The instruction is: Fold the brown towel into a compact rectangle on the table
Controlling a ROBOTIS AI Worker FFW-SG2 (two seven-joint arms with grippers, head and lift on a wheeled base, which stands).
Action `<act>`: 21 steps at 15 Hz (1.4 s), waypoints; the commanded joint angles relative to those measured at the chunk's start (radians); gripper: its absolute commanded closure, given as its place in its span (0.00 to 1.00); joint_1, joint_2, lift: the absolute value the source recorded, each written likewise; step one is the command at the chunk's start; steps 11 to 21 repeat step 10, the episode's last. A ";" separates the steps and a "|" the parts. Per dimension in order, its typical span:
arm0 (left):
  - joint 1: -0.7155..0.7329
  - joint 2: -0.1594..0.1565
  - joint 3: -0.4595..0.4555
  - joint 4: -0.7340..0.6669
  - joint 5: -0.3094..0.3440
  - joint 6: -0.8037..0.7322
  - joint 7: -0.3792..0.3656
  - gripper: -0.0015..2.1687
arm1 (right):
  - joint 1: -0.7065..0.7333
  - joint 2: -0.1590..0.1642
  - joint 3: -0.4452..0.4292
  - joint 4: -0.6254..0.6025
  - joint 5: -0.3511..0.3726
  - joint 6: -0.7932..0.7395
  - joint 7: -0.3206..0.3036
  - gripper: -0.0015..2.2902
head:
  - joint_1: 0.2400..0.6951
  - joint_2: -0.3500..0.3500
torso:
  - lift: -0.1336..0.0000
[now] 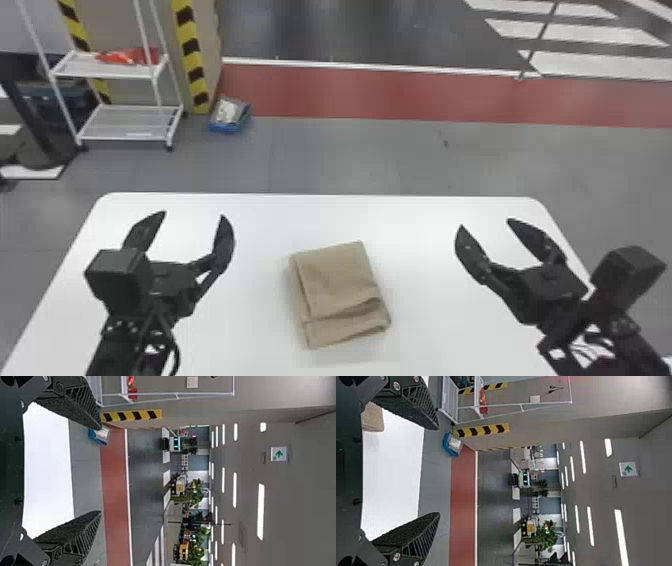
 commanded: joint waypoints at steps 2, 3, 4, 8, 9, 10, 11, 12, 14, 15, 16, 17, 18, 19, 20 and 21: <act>-0.001 -0.002 0.002 0.001 -0.003 0.011 0.000 0.07 | -0.004 0.001 0.002 0.012 0.002 -0.023 0.004 0.06 | 1.00 0.35 | 1.00; -0.002 -0.004 0.003 0.001 -0.003 0.014 0.000 0.07 | -0.004 0.001 0.004 0.012 0.002 -0.029 0.005 0.06 | 1.00 0.35 | 1.00; -0.002 -0.004 0.005 0.001 0.000 0.014 0.000 0.07 | -0.006 0.001 0.002 0.012 0.002 -0.032 0.013 0.06 | 1.00 0.35 | 1.00; -0.005 -0.005 0.009 0.001 0.000 0.017 0.000 0.07 | -0.004 0.001 0.007 0.012 0.008 -0.038 0.017 0.06 | 1.00 0.36 | 1.00; -0.005 -0.007 0.009 0.001 0.001 0.017 0.000 0.07 | -0.004 0.001 0.016 0.012 0.018 -0.041 0.019 0.06 | 1.00 0.36 | 1.00; -0.005 -0.008 0.009 0.001 0.001 0.020 0.000 0.07 | -0.002 0.001 0.016 0.012 0.019 -0.041 0.019 0.06 | 1.00 0.36 | 1.00; -0.005 -0.008 0.009 0.001 0.001 0.020 0.000 0.07 | -0.002 0.001 0.016 0.012 0.019 -0.041 0.019 0.06 | 1.00 0.36 | 1.00; -0.005 -0.008 0.009 0.001 0.001 0.020 0.000 0.07 | -0.002 0.001 0.016 0.012 0.019 -0.041 0.019 0.06 | 1.00 0.36 | 1.00; -0.005 -0.008 0.009 0.001 0.001 0.020 0.000 0.07 | -0.002 0.001 0.016 0.012 0.019 -0.041 0.019 0.06 | 1.00 0.36 | 1.00; -0.005 -0.008 0.009 0.001 0.001 0.020 0.000 0.07 | -0.002 0.001 0.016 0.012 0.019 -0.041 0.019 0.06 | 1.00 0.36 | 1.00; -0.005 -0.008 0.009 0.001 0.001 0.020 0.000 0.07 | -0.002 0.001 0.016 0.012 0.019 -0.041 0.019 0.06 | 1.00 0.36 | 1.00; -0.005 -0.008 0.009 0.001 0.001 0.020 0.000 0.07 | -0.002 0.001 0.016 0.012 0.019 -0.041 0.019 0.06 | 1.00 0.36 | 1.00; -0.005 -0.008 0.009 0.001 0.001 0.020 0.000 0.07 | -0.002 0.001 0.016 0.012 0.019 -0.041 0.019 0.06 | 1.00 0.36 | 1.00; -0.005 -0.008 0.009 0.001 0.001 0.020 0.000 0.07 | -0.002 0.001 0.016 0.012 0.019 -0.041 0.019 0.06 | 1.00 0.36 | 1.00; -0.005 -0.008 0.009 0.001 0.001 0.020 0.000 0.07 | -0.002 0.001 0.016 0.012 0.019 -0.041 0.019 0.06 | 1.00 0.36 | 1.00; -0.005 -0.008 0.009 0.001 0.001 0.020 0.000 0.07 | -0.002 0.001 0.016 0.012 0.019 -0.041 0.019 0.06 | 1.00 0.36 | 1.00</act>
